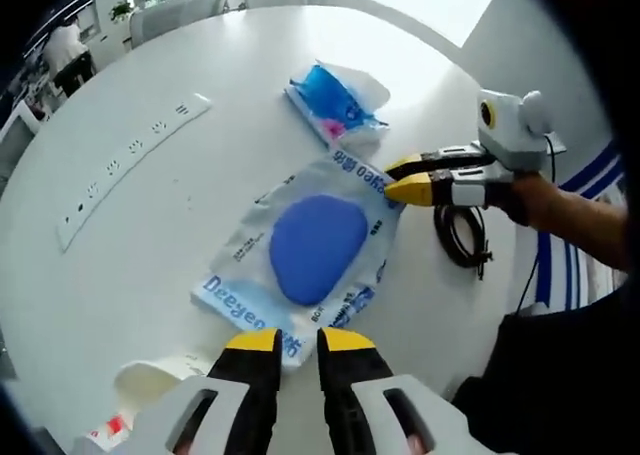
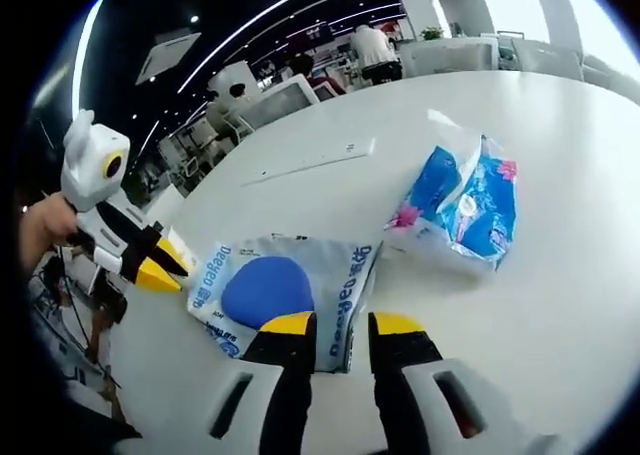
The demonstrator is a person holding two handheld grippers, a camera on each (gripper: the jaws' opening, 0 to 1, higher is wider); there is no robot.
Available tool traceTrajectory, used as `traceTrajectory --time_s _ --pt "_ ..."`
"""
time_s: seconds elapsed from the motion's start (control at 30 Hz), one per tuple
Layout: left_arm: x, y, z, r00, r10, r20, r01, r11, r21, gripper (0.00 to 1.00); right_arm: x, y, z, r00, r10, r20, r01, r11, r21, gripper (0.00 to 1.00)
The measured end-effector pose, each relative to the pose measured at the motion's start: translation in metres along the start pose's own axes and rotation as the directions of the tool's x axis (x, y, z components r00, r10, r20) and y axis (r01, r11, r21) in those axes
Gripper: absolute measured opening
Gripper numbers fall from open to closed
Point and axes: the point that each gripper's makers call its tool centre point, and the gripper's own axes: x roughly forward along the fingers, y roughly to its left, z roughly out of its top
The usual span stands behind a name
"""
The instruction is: Arrange the tabletop items into an orderly group along one side of the table until the central work area is clear of visible clutter.
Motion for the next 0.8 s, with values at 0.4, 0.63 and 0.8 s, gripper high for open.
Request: traceTrajectory --time_s 0.4,0.63,0.8 --pt "-0.008 -0.011 0.009 0.985 0.057 0.166 -0.036 0.991 -0.126 0.32 -0.016 0.008 0.006 0.999 0.028 0.028 -0.025 0.993 -0.113 0.35" --pt "-0.014 -0.021 0.01 0.968 0.09 0.234 -0.049 0.984 -0.173 0.4 -0.027 0.019 0.02 0.998 0.058 0.03 -0.05 0.977 -0.206 0.44" --pt "-0.019 -0.029 0.013 0.953 0.108 0.284 -0.045 0.975 -0.218 0.44 -0.032 0.02 0.027 0.997 0.073 0.017 -0.066 0.963 -0.262 0.5"
